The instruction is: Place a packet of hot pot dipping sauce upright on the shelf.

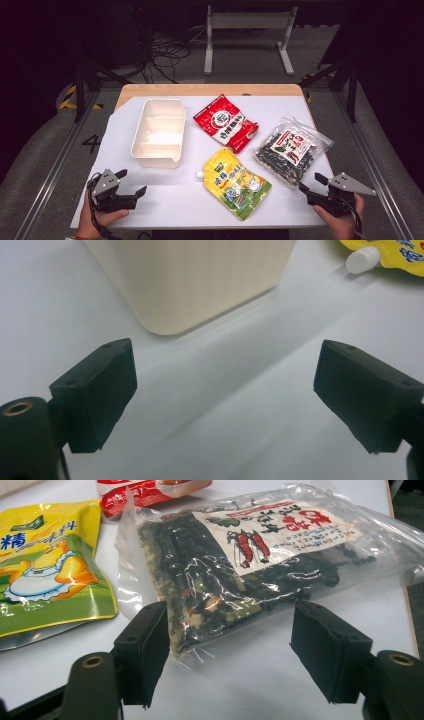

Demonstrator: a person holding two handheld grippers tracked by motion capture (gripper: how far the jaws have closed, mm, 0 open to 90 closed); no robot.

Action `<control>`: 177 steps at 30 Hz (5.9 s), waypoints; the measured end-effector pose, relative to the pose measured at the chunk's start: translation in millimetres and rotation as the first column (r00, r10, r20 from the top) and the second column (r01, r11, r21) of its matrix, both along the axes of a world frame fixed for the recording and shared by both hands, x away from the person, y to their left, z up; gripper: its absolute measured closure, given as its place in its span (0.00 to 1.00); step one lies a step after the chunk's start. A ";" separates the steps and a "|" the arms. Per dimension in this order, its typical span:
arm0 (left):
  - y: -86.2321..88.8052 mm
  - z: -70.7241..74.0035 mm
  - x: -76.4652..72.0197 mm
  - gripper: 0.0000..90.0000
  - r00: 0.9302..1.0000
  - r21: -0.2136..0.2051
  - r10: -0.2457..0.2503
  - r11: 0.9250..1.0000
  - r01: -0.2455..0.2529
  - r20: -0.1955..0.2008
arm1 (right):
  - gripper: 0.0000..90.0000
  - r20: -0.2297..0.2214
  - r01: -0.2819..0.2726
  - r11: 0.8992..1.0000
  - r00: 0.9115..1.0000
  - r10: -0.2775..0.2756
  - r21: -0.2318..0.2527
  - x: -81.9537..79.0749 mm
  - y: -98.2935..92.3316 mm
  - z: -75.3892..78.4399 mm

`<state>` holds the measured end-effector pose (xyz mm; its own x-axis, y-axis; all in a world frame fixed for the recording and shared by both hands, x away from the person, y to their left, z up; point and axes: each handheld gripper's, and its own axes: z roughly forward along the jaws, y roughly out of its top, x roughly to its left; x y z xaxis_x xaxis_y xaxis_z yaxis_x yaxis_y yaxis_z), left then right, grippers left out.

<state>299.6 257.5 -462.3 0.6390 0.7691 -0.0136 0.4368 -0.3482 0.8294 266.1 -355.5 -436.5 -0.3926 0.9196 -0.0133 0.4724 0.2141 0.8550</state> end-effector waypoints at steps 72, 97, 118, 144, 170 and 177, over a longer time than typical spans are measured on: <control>-27.9 -3.4 -10.1 0.21 0.977 0.048 -0.210 0.976 0.212 -0.033 | 0.25 -0.410 -0.296 0.954 0.876 0.252 -0.046 285.4 151.4 -1.3; -35.0 -1.4 -10.1 0.22 0.969 0.060 -0.243 0.968 0.245 -0.038 | 0.87 -0.369 -0.334 0.942 0.879 0.303 -0.021 269.7 147.2 12.8; -83.7 54.3 3.5 0.19 0.958 -0.082 -0.279 0.955 0.283 0.064 | 0.89 -0.034 -0.333 0.938 0.941 0.338 0.094 183.0 122.1 72.9; -184.0 54.8 52.0 0.41 0.937 -0.276 -0.348 0.898 0.343 0.033 | 0.89 0.140 -0.457 0.876 0.888 0.438 0.157 78.3 144.0 46.1; -164.3 70.1 47.3 1.00 0.906 -0.156 -0.396 0.895 0.417 0.151 | 0.50 0.055 -0.488 0.867 0.873 0.484 0.100 63.9 136.6 46.6; -158.5 75.1 45.5 1.00 0.906 -0.123 -0.387 0.904 0.409 0.171 | 0.42 0.043 -0.436 0.898 0.898 0.439 -0.053 48.2 116.0 44.9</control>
<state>345.1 98.9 -387.2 0.8952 0.4457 0.0011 0.1645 -0.3329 0.9285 314.3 -239.5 -391.6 -0.7530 0.6533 -0.0794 0.2772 0.4243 0.8621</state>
